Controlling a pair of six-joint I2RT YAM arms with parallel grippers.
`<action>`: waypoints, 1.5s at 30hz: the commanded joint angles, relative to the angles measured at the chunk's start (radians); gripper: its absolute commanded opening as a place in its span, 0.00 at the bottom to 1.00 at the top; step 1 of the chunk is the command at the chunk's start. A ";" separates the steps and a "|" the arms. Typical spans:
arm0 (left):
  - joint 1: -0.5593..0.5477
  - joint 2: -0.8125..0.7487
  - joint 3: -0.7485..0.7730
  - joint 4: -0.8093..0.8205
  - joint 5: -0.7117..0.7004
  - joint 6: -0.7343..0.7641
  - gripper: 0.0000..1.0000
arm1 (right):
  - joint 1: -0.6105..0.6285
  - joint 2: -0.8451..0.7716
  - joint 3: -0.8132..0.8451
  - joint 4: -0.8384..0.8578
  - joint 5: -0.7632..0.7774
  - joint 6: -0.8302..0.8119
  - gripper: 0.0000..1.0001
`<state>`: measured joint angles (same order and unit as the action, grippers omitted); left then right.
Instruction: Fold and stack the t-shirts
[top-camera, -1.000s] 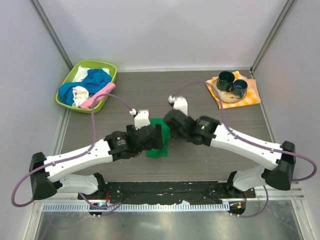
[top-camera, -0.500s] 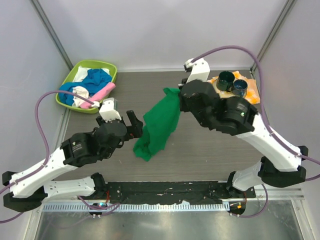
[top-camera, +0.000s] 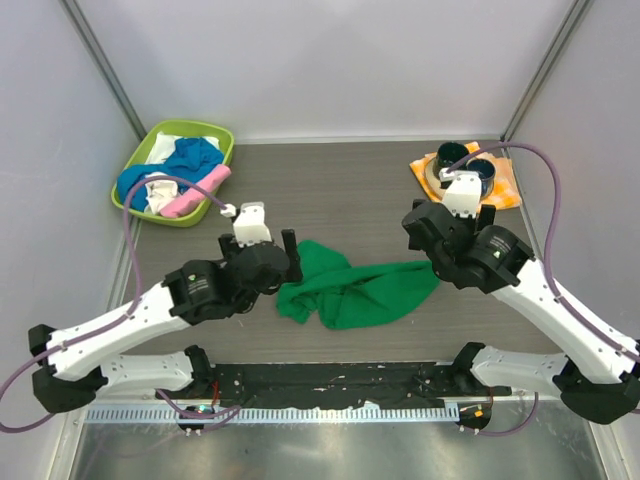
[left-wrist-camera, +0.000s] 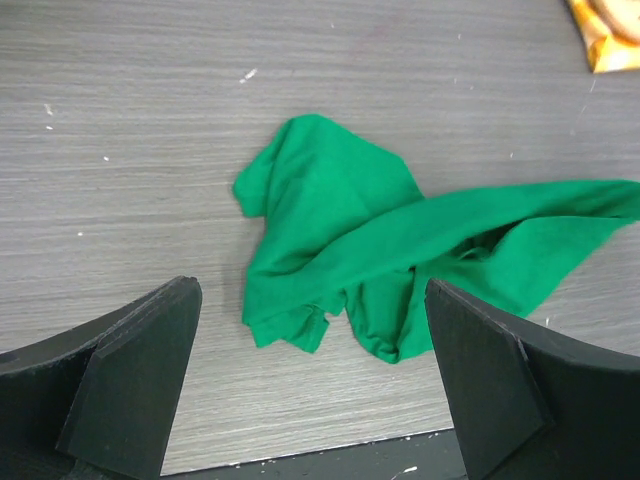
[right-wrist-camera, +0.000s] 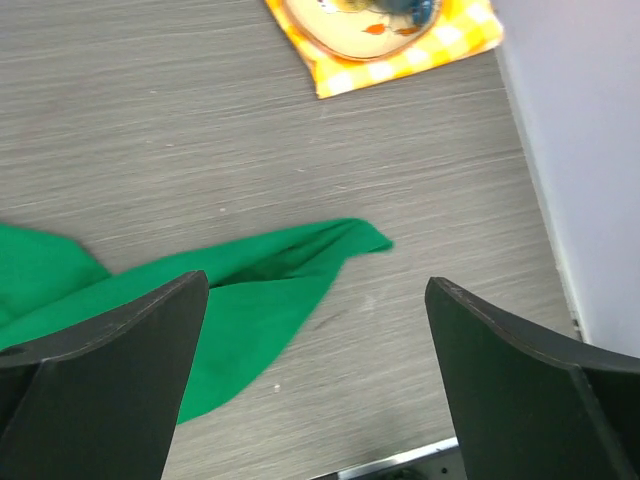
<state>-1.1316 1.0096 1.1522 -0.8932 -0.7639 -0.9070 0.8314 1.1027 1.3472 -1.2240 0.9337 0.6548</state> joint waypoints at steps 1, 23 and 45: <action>0.001 0.113 -0.048 0.111 0.076 0.002 1.00 | 0.008 0.002 0.000 0.144 -0.143 -0.033 0.98; -0.008 0.320 -0.332 0.281 0.278 -0.210 0.74 | 0.133 0.036 -0.200 0.320 -0.219 -0.034 0.99; 0.059 0.314 -0.417 0.258 0.210 -0.247 0.71 | 0.135 0.072 -0.266 0.389 -0.268 -0.044 0.99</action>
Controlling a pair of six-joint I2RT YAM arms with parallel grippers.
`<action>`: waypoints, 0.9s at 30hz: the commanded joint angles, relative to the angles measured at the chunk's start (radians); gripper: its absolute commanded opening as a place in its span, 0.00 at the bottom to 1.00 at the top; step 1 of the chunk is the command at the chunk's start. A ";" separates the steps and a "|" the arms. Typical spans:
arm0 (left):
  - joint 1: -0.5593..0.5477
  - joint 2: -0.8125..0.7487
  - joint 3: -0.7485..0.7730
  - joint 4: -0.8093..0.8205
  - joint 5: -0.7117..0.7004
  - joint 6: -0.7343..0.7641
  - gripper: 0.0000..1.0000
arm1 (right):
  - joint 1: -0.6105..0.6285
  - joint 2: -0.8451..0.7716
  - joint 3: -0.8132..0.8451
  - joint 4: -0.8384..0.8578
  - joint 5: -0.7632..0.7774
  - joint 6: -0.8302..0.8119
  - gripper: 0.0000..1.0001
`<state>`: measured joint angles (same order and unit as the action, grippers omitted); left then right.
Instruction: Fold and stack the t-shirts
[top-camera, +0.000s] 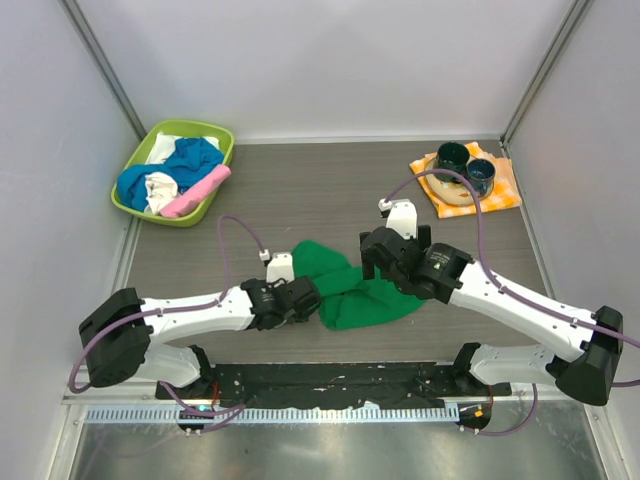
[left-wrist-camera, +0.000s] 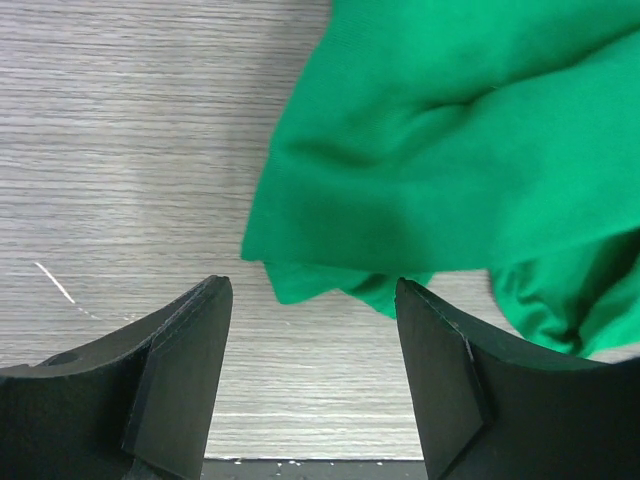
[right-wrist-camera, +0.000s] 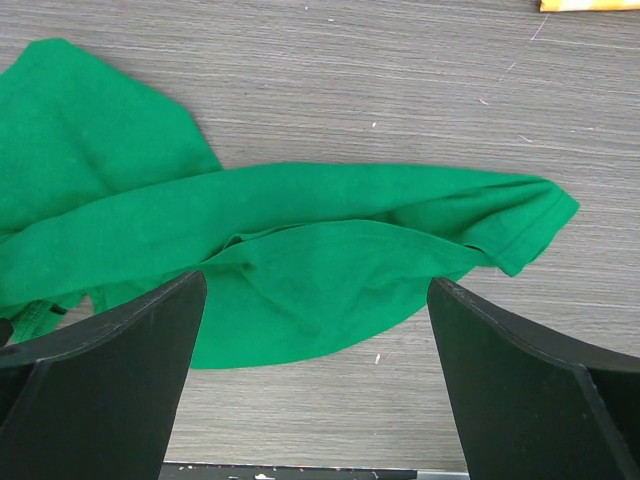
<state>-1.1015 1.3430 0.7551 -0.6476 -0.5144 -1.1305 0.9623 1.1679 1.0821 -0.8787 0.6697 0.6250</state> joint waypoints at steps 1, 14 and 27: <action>0.034 -0.015 -0.025 0.028 -0.036 -0.020 0.71 | 0.006 0.013 -0.001 0.044 -0.004 -0.015 0.99; 0.089 0.084 0.012 0.146 -0.003 0.057 0.39 | 0.006 0.010 -0.014 0.049 0.008 -0.016 0.99; 0.121 -0.169 0.411 -0.166 -0.088 0.219 0.00 | 0.009 0.042 -0.053 0.110 -0.002 -0.018 0.99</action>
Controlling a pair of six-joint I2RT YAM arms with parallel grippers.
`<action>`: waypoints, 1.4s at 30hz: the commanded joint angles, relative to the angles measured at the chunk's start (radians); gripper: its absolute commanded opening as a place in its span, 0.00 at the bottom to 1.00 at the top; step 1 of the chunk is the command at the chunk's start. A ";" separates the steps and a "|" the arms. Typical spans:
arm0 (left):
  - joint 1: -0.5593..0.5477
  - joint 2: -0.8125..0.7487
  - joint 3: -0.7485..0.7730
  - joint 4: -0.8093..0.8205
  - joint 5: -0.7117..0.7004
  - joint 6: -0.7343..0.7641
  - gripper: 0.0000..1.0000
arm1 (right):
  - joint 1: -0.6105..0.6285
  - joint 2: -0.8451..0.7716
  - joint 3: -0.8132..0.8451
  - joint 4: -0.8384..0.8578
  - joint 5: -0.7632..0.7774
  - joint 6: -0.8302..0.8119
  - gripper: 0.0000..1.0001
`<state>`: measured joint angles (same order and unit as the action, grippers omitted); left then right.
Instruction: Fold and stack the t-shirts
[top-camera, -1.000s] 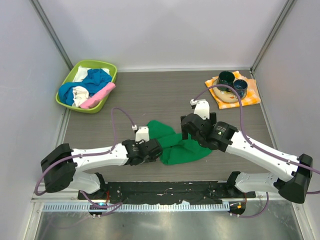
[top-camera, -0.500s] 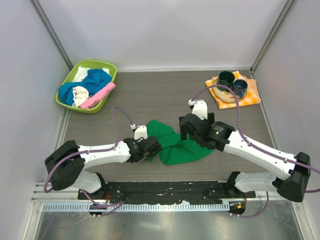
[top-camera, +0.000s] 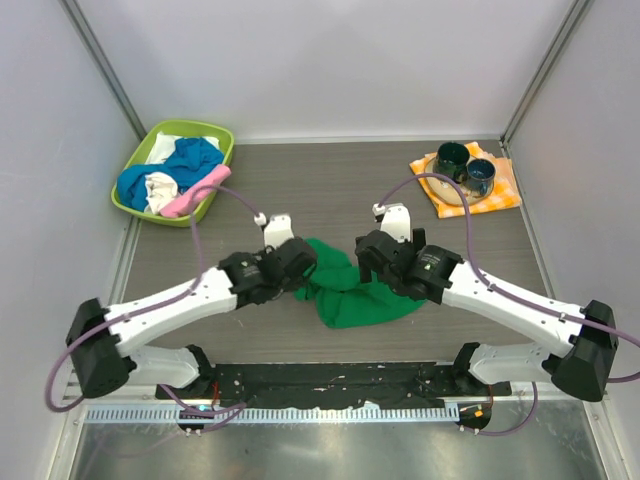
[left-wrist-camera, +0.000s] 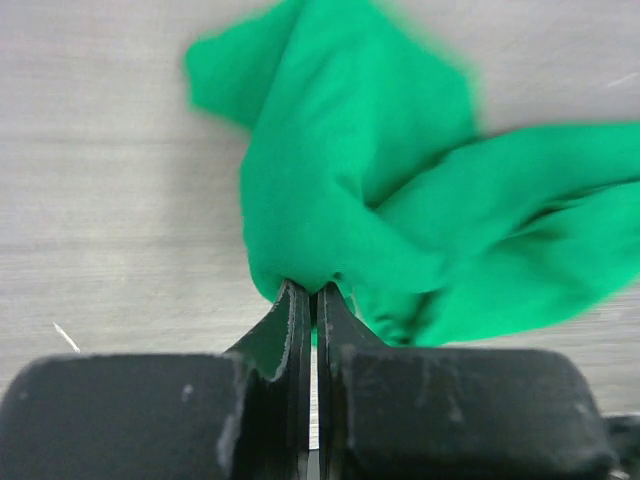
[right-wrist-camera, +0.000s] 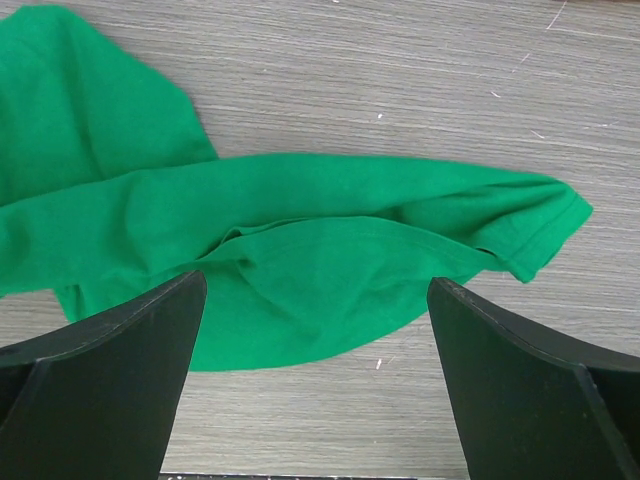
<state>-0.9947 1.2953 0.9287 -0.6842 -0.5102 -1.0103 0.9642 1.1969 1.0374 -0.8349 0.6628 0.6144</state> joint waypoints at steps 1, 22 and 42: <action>0.031 -0.134 0.295 -0.158 -0.096 0.125 0.00 | 0.007 0.010 -0.005 0.072 0.004 -0.008 0.99; 0.183 -0.182 0.345 -0.304 -0.140 0.201 0.99 | 0.007 -0.099 -0.023 0.013 0.023 -0.008 0.99; 0.192 -0.246 0.288 -0.322 -0.194 0.171 1.00 | 0.062 0.443 0.087 0.431 -0.364 -0.154 0.97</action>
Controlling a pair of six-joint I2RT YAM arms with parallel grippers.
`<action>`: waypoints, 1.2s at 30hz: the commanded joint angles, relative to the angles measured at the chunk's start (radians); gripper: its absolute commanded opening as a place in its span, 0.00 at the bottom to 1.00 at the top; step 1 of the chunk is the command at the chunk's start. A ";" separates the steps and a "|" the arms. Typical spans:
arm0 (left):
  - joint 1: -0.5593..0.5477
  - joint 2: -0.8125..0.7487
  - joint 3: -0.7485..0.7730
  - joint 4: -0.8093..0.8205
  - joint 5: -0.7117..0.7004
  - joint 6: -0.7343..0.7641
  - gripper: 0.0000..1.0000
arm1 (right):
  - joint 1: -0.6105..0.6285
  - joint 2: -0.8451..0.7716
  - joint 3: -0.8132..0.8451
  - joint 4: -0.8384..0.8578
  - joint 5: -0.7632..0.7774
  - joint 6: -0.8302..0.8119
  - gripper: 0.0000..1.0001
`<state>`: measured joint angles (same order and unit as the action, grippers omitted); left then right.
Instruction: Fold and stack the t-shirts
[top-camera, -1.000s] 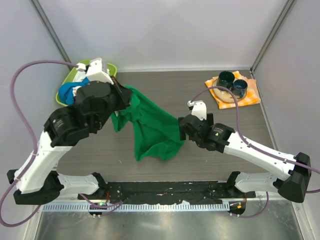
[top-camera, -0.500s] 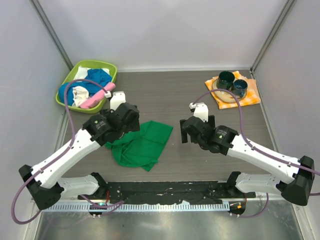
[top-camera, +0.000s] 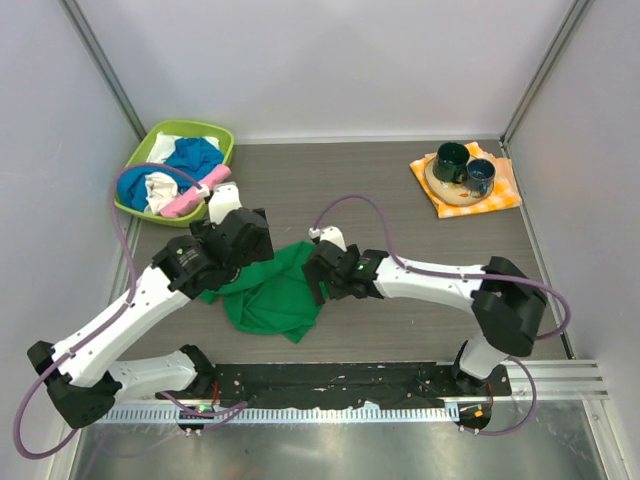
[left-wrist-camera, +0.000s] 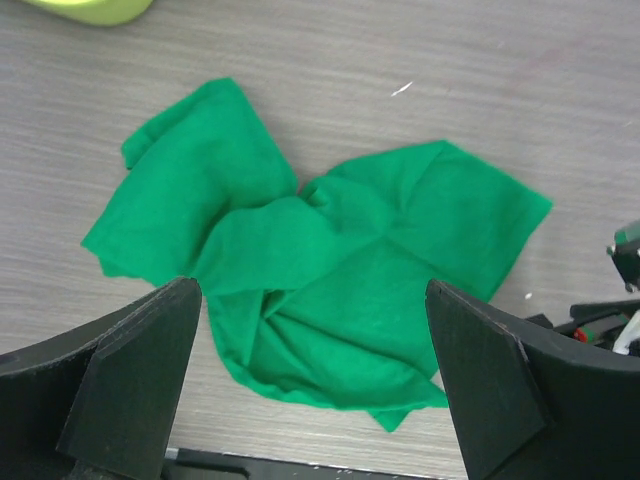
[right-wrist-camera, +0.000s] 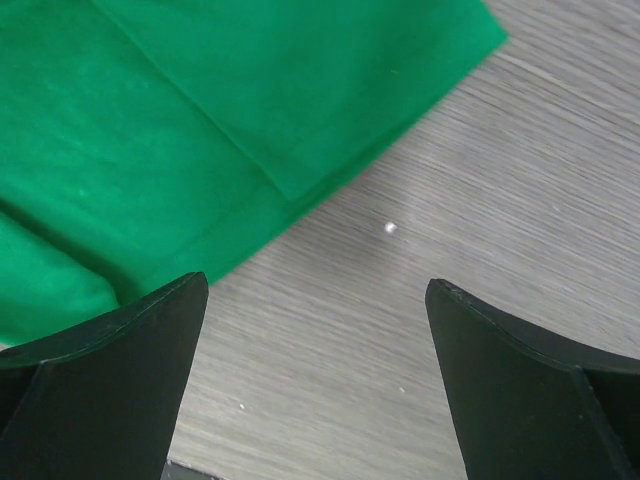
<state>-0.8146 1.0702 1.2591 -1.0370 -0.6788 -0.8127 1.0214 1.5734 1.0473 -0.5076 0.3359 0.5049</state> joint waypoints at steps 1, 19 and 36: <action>0.015 -0.026 -0.053 0.034 -0.025 -0.025 1.00 | 0.006 0.086 0.088 0.110 -0.028 -0.060 0.96; 0.075 -0.090 -0.092 0.045 -0.013 0.026 1.00 | -0.026 0.359 0.289 0.113 0.008 -0.164 0.58; 0.106 -0.061 -0.135 0.107 0.042 0.037 1.00 | -0.049 0.309 0.163 0.107 0.018 -0.152 0.03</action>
<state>-0.7174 1.0058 1.1343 -0.9787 -0.6430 -0.7807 0.9771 1.9099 1.2366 -0.3824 0.3309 0.3477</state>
